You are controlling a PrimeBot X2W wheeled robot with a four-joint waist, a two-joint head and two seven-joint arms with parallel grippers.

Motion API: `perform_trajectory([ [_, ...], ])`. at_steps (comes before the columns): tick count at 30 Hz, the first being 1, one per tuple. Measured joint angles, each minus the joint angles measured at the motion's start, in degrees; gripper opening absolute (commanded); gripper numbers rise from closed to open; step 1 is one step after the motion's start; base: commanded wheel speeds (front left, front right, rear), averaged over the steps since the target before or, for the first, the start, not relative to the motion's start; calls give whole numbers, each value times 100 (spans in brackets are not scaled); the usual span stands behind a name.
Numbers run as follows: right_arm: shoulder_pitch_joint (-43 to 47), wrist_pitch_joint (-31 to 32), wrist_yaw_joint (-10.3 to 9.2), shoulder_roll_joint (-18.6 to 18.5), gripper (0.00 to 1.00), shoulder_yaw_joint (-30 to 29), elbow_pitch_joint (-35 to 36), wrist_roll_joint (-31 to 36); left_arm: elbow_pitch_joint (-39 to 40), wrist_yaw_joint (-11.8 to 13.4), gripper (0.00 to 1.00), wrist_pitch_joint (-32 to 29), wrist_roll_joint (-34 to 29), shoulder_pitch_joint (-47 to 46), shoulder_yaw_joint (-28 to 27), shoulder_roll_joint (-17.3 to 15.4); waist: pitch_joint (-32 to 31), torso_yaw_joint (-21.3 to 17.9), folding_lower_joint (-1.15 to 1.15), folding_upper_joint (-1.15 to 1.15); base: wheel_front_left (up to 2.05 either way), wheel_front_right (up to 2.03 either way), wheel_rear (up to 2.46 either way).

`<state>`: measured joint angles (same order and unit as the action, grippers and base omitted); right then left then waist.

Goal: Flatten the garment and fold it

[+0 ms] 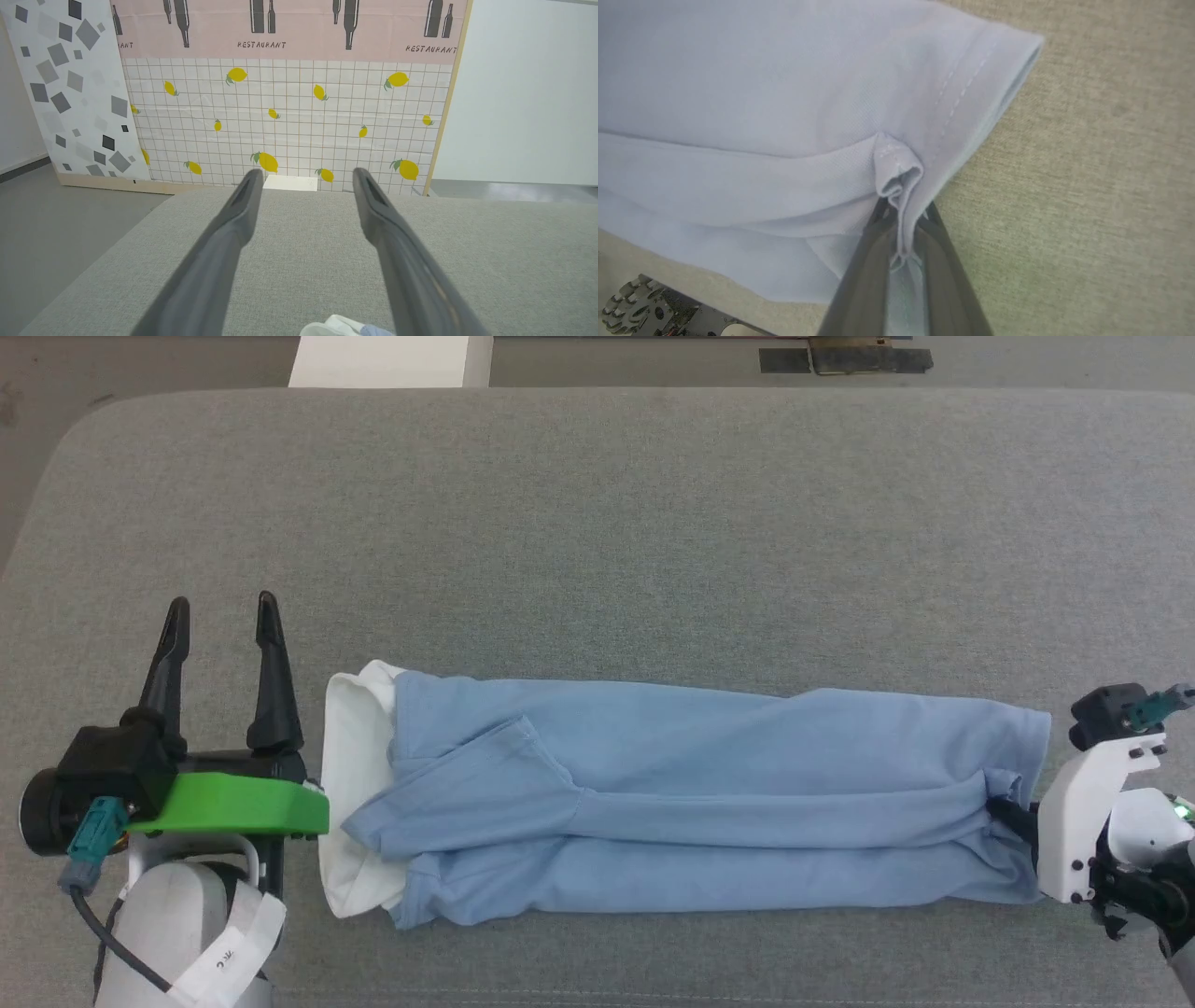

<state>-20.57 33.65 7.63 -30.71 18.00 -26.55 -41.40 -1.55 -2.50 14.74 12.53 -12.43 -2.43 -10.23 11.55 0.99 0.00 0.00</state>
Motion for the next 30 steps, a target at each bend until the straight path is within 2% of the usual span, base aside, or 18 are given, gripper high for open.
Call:
perform_trajectory([
  [6,-86,-79,0,-79,0,-378,-297,141,-14,-101,100,0,-75,12,-86,102,4,-23,0,0,0,0,0],
  [12,-183,-81,-1,-367,0,-1333,-1032,779,-51,-165,100,0,-110,44,-168,155,-14,-44,0,0,0,0,0],
  [16,-237,-71,-2,-375,0,-1920,-1321,1273,-71,-203,100,0,-146,66,-222,191,-12,-51,0,0,0,0,0],
  [19,-307,64,-2,-324,0,-2096,-1328,1639,-90,-227,100,0,-207,66,-242,235,-26,-62,0,0,0,0,0],
  [22,-315,399,-2,-302,0,-1962,-1051,1891,-126,-252,100,0,-245,67,-263,269,-70,-68,1,0,0,0,0],
  [25,-315,977,-3,-319,0,-1627,-479,1875,-153,-259,100,0,-248,89,-310,296,-149,-91,1,0,0,0,0],
  [30,-250,2263,-3,-579,0,-988,934,1460,-176,-300,100,0,-256,201,-389,330,-311,-132,1,0,0,0,0],
])
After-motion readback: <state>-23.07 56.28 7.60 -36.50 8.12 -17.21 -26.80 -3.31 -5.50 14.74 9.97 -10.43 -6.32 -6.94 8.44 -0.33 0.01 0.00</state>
